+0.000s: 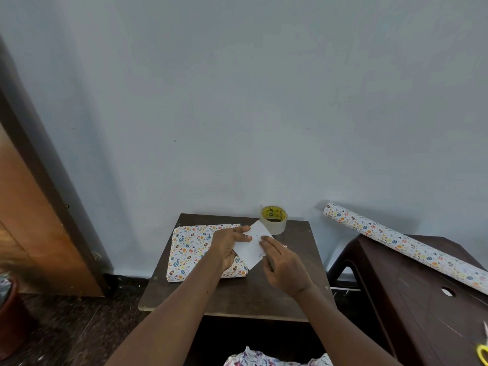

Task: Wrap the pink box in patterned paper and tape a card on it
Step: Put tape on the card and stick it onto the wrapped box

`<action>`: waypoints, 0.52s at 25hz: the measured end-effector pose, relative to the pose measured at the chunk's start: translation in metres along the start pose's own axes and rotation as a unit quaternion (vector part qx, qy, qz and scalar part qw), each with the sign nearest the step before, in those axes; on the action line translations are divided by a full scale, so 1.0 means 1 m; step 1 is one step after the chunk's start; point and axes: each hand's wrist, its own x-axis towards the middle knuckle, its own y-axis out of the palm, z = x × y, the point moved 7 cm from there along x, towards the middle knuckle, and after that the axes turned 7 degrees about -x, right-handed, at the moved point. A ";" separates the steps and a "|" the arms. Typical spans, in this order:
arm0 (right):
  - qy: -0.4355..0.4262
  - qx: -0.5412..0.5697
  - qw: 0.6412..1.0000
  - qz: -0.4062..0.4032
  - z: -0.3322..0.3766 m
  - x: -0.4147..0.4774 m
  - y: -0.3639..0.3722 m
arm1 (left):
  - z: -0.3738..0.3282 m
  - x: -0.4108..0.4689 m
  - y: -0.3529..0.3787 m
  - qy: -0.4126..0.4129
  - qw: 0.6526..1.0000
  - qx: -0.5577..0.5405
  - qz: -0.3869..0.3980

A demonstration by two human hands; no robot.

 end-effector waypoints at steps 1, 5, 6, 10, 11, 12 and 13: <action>-0.004 -0.002 1.000 0.022 0.002 0.001 0.004 | -0.003 0.001 -0.003 0.003 1.000 -0.004 -0.005; -0.033 -0.031 0.998 0.035 0.021 0.015 0.013 | -0.012 0.001 -0.017 0.003 1.000 -0.012 -0.020; -0.037 -0.037 0.998 0.020 0.027 0.022 0.012 | -0.015 0.001 -0.022 0.000 1.000 -0.016 -0.022; -0.017 -0.013 0.999 -0.030 0.042 0.047 0.021 | -0.025 0.003 -0.043 -0.025 0.998 -0.059 -0.004; 0.009 0.021 0.999 -0.033 0.042 0.051 0.027 | -0.027 0.004 -0.047 -0.035 0.996 -0.078 0.007; 0.044 0.066 0.996 -0.033 0.043 0.056 0.034 | -0.030 0.006 -0.052 -0.044 0.994 -0.101 0.022; 0.085 0.116 0.989 -0.032 0.043 0.060 0.039 | -0.033 0.007 -0.057 -0.053 0.991 -0.115 0.034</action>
